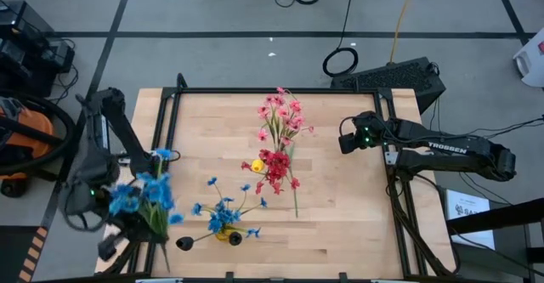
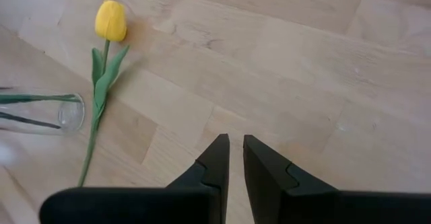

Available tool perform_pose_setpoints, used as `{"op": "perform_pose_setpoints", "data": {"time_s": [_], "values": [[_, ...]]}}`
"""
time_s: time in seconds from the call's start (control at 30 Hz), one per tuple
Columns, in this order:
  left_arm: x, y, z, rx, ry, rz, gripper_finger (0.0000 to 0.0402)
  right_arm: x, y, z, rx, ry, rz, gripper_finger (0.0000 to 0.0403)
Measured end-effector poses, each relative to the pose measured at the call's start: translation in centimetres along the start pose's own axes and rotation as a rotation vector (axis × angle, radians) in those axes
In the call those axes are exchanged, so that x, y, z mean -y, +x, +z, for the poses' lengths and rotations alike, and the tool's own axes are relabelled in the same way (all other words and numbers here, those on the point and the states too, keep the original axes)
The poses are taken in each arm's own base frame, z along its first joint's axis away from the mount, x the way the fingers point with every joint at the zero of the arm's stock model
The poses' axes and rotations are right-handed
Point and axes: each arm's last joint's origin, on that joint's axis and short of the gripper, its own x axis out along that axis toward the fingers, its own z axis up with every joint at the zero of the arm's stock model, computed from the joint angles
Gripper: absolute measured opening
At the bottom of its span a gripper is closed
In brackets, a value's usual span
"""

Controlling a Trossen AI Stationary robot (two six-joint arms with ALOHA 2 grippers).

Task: Sort flowers into vase by color
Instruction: Put the blue flowers into the yellow vase

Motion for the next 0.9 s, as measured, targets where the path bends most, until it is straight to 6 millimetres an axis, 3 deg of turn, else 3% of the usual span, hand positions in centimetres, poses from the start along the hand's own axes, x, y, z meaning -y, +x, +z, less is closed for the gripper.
{"op": "perform_pose_setpoints", "data": {"time_s": [0.17,0.3,0.53,0.7,0.9], "values": [[2.0,2.7,-1.6,0.121,0.066,-0.037,0.0014,0.0,0.0,0.0,0.001,0.011,0.001,0.0036],[2.4,4.5,-3.8,0.147,0.105,0.032,0.0014,0.0,0.0,0.0,0.002,0.003,0.000,0.0036],[1.7,7.9,-6.8,0.128,0.080,0.148,0.0014,0.0,0.0,0.0,0.002,-0.007,0.001,0.0036],[1.0,10.3,-7.7,0.110,0.260,0.219,0.0014,0.0,0.0,0.0,0.002,-0.007,0.001,0.0036],[-1.4,12.0,-8.3,0.065,0.367,0.349,0.0014,0.0,0.0,0.0,0.002,-0.007,0.001,0.0036]]}}
